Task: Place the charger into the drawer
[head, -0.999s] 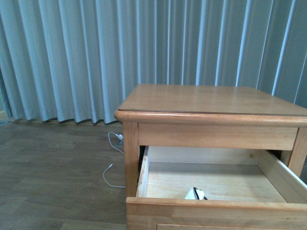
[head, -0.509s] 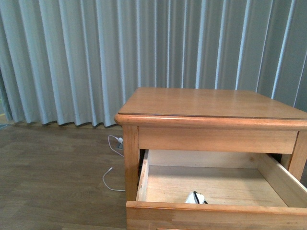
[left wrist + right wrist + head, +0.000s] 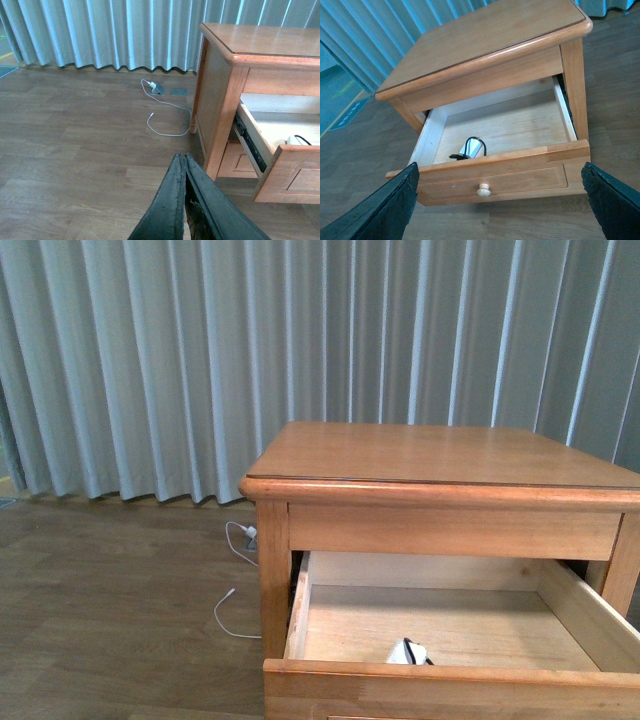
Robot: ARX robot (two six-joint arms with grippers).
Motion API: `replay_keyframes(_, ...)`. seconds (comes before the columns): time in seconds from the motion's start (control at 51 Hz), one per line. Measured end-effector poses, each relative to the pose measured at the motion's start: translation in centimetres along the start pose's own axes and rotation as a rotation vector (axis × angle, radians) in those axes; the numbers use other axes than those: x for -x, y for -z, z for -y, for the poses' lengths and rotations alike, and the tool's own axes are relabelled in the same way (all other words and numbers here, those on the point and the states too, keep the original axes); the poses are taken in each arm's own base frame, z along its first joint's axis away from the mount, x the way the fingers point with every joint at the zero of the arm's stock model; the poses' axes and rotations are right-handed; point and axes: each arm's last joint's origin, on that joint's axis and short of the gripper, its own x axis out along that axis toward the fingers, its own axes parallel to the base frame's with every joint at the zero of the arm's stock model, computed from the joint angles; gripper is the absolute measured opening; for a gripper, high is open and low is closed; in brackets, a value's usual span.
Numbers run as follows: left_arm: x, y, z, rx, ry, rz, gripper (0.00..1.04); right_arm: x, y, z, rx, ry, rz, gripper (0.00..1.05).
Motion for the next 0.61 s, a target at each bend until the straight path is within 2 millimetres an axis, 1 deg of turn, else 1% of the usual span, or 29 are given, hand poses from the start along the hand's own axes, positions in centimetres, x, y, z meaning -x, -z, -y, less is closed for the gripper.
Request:
replay_keyframes(0.333,0.0,0.8,0.0,0.0,-0.002,0.001,0.04,0.0,0.0,0.0,0.0,0.0,0.0,0.97)
replay_keyframes(0.411,0.0,1.7,0.0,0.0,-0.002,0.008,0.04,0.0,0.0,0.0,0.0,0.0,0.0,0.97)
replay_keyframes(0.607,0.1,1.6,0.0,0.0,-0.002,0.013,0.04,0.0,0.0,0.0,0.0,0.0,0.0,0.97)
